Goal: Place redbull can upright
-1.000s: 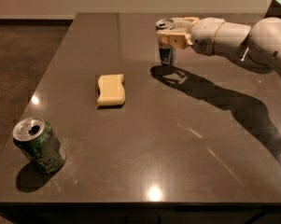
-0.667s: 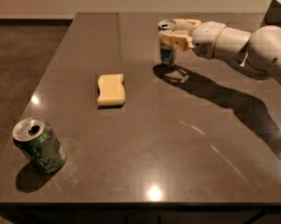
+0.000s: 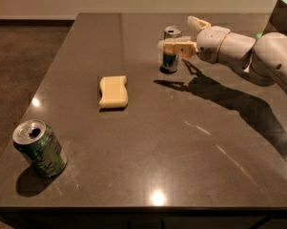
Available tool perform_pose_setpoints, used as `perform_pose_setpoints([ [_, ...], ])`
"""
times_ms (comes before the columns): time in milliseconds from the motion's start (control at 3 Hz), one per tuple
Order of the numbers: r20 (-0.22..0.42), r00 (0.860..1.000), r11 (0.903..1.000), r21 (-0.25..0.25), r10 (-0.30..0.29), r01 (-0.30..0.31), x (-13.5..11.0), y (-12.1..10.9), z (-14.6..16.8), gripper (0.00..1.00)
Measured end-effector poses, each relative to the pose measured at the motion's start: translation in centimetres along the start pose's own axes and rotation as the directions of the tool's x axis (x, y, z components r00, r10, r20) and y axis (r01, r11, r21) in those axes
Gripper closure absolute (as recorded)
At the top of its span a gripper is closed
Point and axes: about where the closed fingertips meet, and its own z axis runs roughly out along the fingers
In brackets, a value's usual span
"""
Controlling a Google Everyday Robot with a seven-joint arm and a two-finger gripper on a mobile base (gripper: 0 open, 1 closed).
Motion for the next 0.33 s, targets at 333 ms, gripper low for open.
perform_pose_setpoints([
  [333,0.0,1.0,1.0,0.0,0.0,0.0,0.0,0.01,0.01,0.0],
])
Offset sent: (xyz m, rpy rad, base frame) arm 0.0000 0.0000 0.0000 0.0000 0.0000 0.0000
